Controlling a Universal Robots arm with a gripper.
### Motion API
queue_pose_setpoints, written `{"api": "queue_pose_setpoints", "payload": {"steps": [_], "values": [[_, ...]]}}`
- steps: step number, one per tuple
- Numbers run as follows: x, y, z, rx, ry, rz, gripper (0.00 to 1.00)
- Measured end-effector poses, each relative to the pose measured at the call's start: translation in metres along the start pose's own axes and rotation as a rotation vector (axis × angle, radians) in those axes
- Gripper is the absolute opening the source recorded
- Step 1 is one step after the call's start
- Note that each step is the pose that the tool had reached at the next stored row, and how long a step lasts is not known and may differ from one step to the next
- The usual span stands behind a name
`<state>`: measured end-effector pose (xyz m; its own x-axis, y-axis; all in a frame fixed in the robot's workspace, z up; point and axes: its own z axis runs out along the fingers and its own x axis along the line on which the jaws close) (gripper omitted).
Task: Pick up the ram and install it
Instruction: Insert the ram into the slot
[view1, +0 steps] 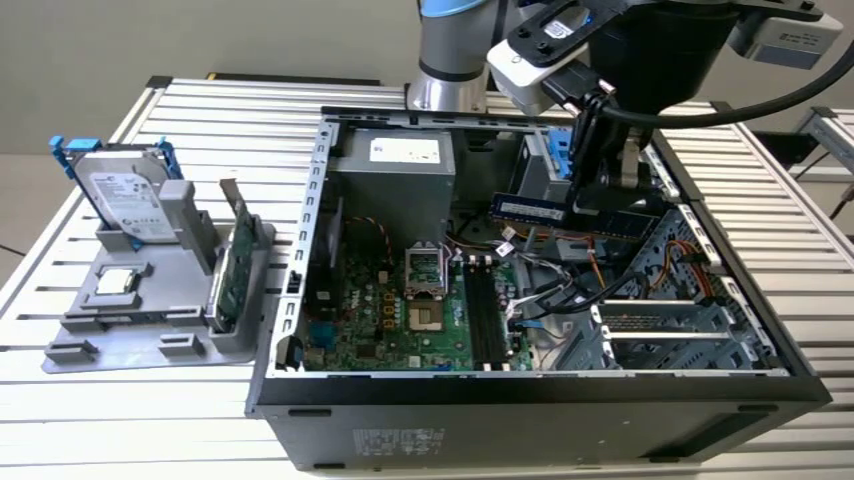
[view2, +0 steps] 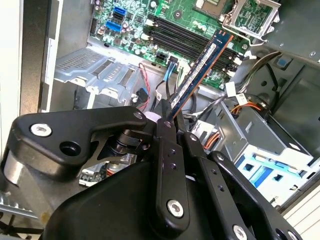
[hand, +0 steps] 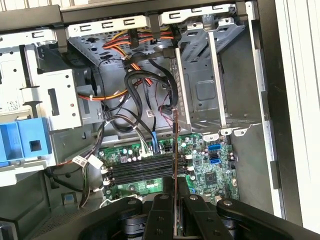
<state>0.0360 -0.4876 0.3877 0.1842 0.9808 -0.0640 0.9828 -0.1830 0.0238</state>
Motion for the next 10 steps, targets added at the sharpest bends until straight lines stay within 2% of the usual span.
{"api": "queue_pose_setpoints", "payload": {"steps": [10], "values": [[0.0000, 0.0000, 0.0000, 0.0034, -0.0014, 0.053, 0.00]]}}
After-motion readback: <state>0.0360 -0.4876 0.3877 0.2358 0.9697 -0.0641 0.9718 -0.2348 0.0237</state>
